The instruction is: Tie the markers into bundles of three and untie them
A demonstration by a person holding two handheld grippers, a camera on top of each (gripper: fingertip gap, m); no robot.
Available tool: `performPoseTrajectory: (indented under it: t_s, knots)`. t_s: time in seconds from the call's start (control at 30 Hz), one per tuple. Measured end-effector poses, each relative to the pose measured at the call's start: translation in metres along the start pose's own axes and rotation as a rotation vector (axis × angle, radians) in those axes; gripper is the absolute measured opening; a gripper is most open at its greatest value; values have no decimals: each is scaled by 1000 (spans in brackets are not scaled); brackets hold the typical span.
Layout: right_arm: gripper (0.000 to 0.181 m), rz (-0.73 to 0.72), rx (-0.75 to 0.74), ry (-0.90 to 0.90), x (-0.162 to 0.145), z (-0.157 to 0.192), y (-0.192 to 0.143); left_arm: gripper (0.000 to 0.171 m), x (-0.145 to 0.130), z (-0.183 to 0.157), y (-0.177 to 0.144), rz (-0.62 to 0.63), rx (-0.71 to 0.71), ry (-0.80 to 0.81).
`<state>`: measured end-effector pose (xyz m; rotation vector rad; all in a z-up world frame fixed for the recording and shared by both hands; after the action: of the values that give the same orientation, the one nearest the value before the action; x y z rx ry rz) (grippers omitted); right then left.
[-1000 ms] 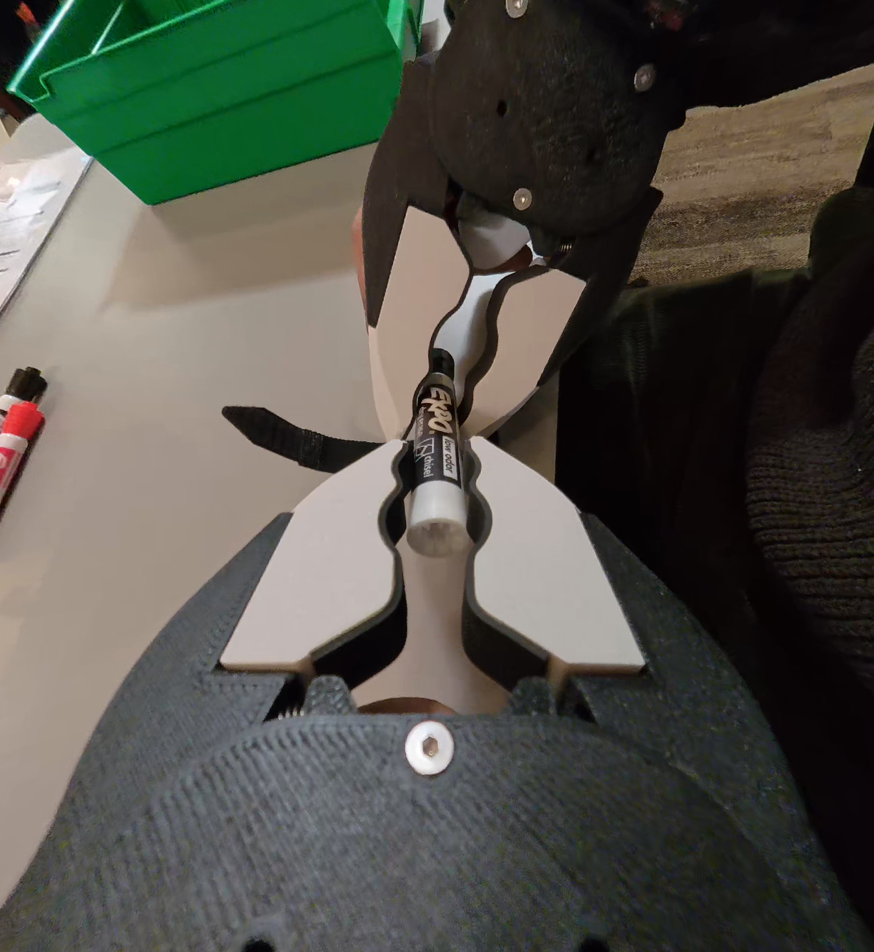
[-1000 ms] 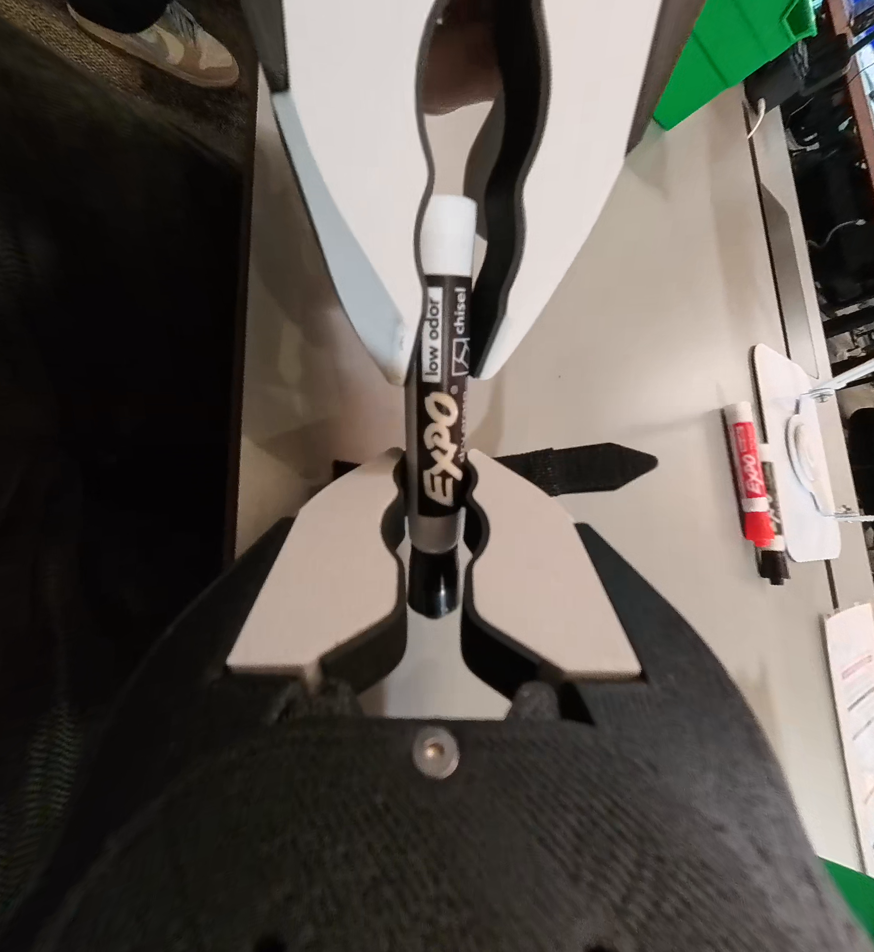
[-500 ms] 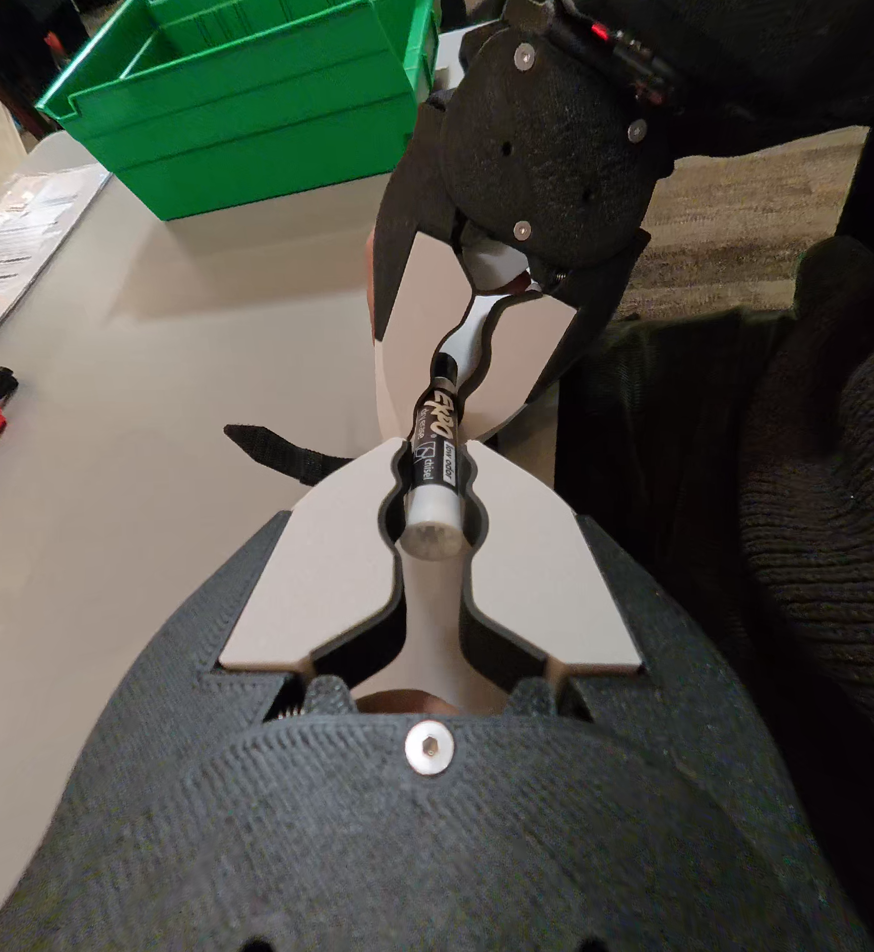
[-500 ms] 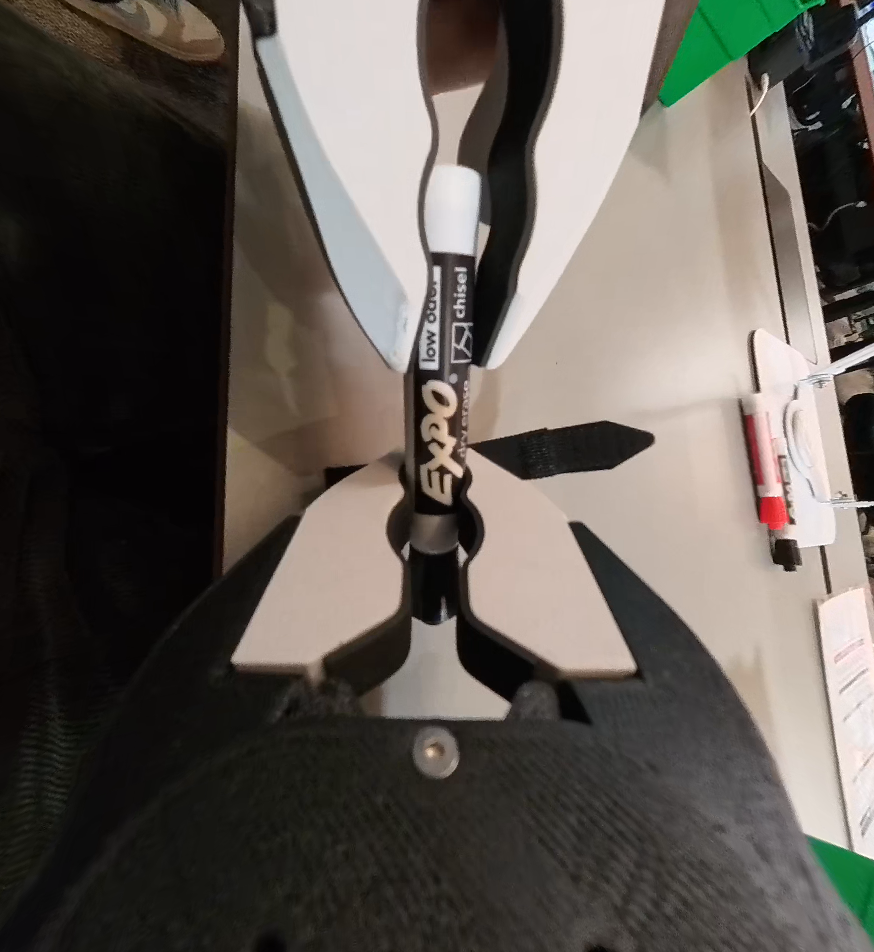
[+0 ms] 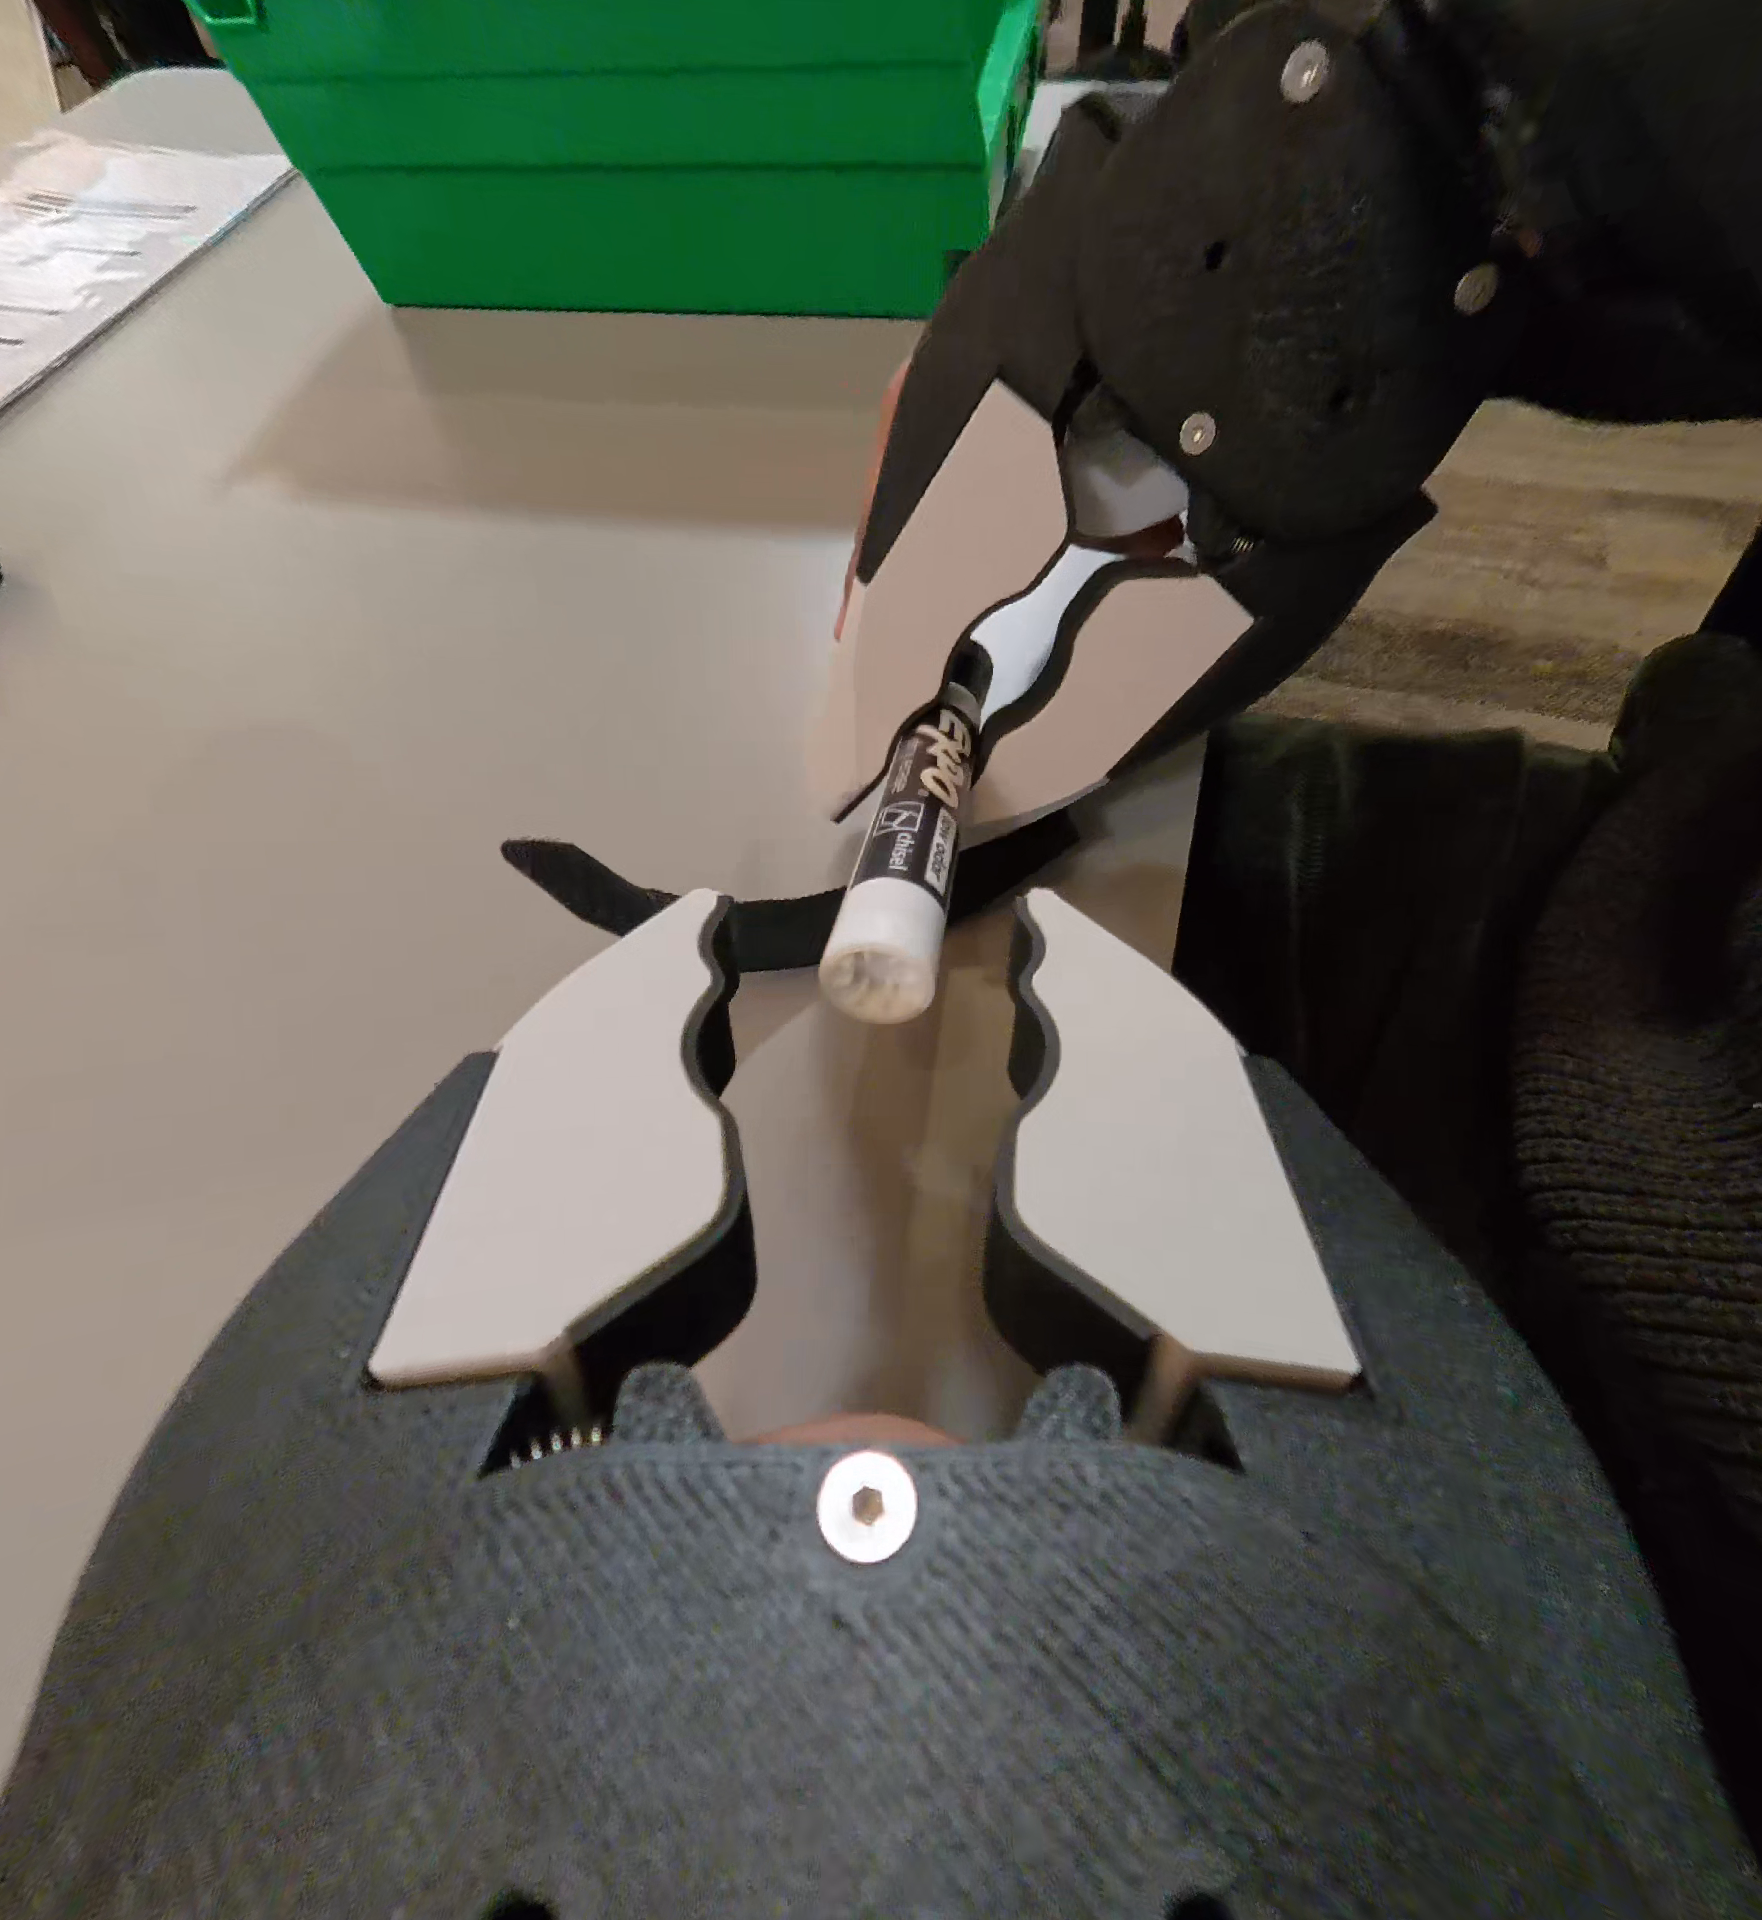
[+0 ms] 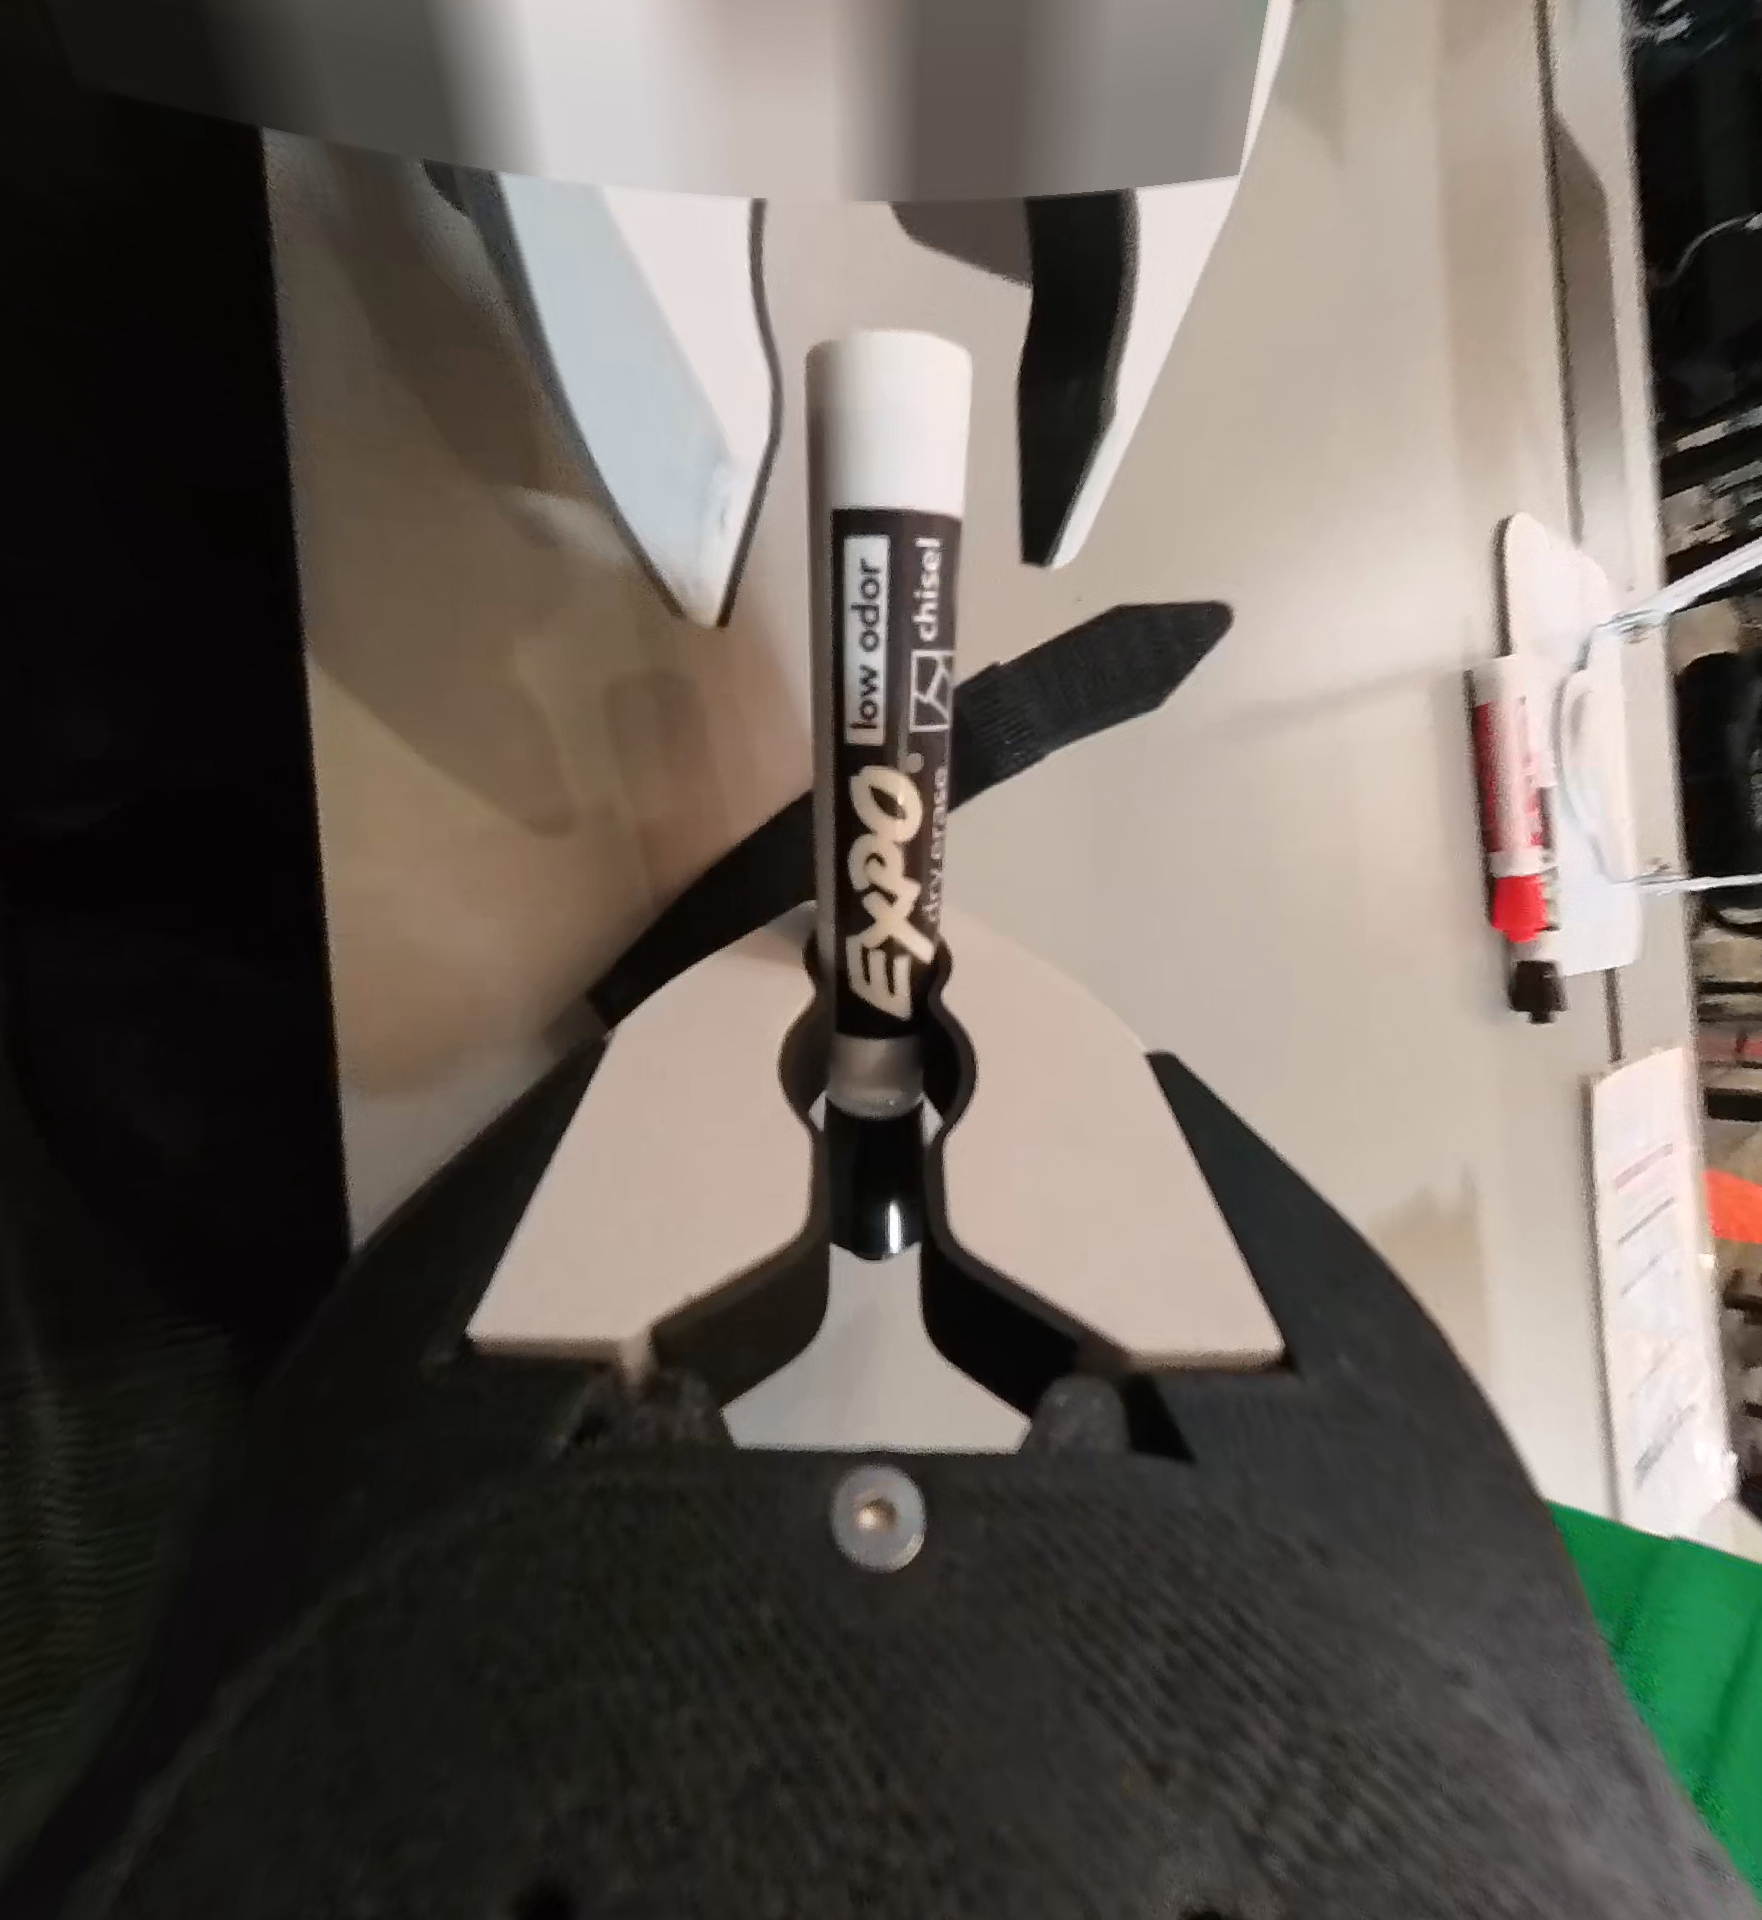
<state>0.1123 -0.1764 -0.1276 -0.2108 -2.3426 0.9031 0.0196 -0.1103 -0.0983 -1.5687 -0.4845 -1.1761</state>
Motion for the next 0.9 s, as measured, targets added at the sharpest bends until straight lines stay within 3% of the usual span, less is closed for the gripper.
performPoseTrajectory:
  t_s: [0.3, 0.53, 0.63, 0.8, 0.9]
  knots:
    - [13, 31, 266, 248, -2, 6, -3, 25, 5, 1, -4, -68, -75, -82]
    - [14, 62, 290, 239, -2, 10, -3, 17, 1, 0, 0, -33, -87, -89]
    - [14, 44, 313, 264, 0, 11, -4, 1, 1, -1, 1, -33, -104, -86]
    - [14, 36, 315, 270, 5, 13, -4, 3, 4, -6, 6, -32, -95, -61]
    - [15, 50, 284, 269, 1, 9, -5, 42, -1, 1, 4, -28, -39, -58]
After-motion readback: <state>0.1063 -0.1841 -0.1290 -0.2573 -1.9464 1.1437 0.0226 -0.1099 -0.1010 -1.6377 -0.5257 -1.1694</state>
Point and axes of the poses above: each gripper's, where its closed fingertips meet, y out along the fingers, x out of its top, z = x × y across the jaws, the point moved 6 cm from there along -y, back along the fingers, and after that the axes turned 2 degrees about -x, right-handed, at the moved point
